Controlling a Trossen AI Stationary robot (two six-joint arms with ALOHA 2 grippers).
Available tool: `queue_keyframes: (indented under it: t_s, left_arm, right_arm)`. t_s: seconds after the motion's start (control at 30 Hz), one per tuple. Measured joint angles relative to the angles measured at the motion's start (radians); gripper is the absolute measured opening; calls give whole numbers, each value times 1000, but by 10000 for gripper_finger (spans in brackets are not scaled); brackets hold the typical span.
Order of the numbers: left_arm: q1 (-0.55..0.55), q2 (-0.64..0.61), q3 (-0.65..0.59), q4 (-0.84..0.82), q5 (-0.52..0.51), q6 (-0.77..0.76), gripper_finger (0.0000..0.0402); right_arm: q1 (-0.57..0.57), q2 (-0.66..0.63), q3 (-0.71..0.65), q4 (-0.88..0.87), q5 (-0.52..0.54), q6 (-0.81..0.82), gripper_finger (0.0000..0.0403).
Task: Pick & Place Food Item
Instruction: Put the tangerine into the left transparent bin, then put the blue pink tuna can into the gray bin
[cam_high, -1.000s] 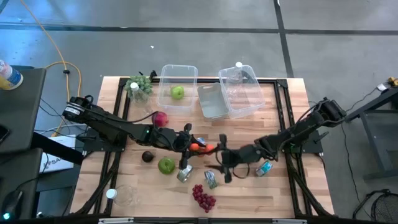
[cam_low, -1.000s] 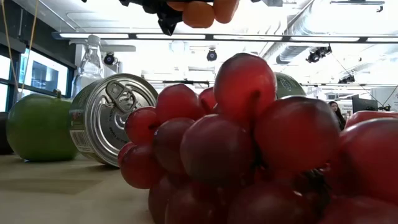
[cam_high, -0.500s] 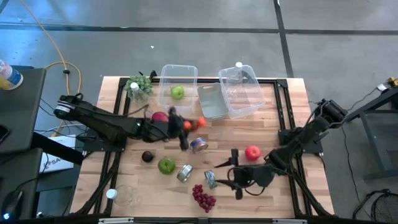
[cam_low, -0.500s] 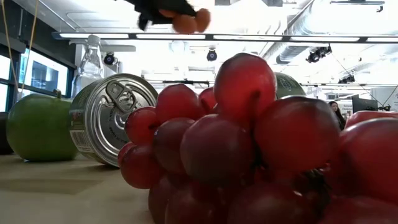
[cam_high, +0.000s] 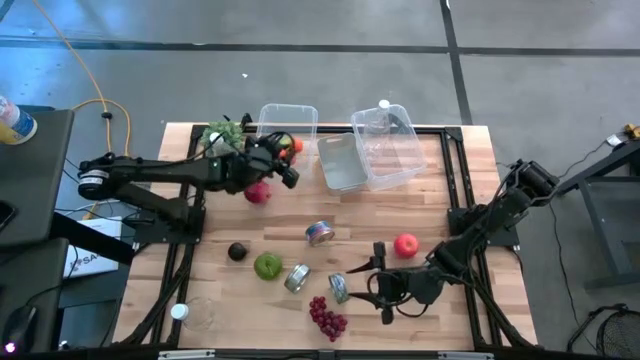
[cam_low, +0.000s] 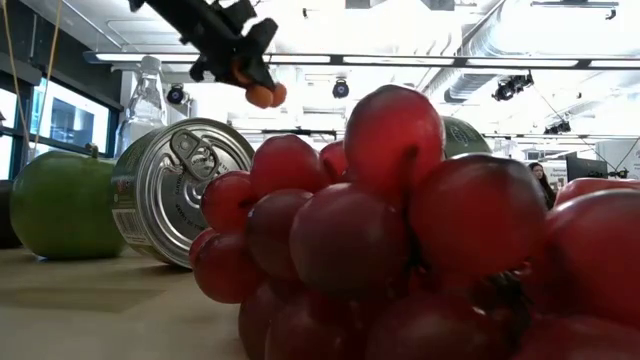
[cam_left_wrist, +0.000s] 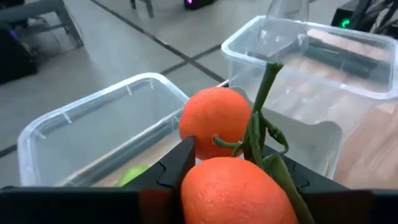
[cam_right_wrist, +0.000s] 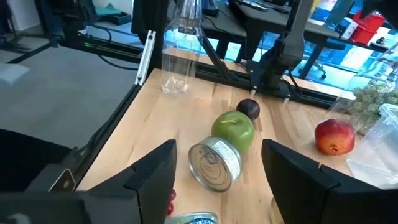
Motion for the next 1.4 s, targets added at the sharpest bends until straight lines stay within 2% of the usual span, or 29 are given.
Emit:
queue_keyframes:
  t_s: [0.1,0.27,0.43,0.5,0.67,1.07,1.13,1.27,1.4]
  left_arm:
    - [24,8,0,-11,45,0,148]
    - [36,23,0,-12,51,30,188]
    - [35,23,0,-10,43,35,211]
    - [35,23,0,-4,40,42,214]
    - [30,23,0,-4,48,185,216]
    - [-5,22,0,41,52,180,216]
    - [-26,22,0,47,54,215,216]
    - [-79,18,0,48,126,296,216]
    - [-141,13,0,50,223,275,216]
  right_arm:
    - [0,0,0,-1,0,-1,226]
    - [-16,0,0,-11,0,-10,226]
    - [-28,0,0,-33,0,7,226]
    - [-27,0,0,-37,-1,14,226]
    - [-26,0,-1,-42,-1,20,226]
    - [-24,0,-1,-68,-2,52,226]
    - [-24,0,-1,-68,-2,50,226]
    - [-24,0,-1,-68,-2,43,226]
    - [-24,0,-1,-68,-2,41,226]
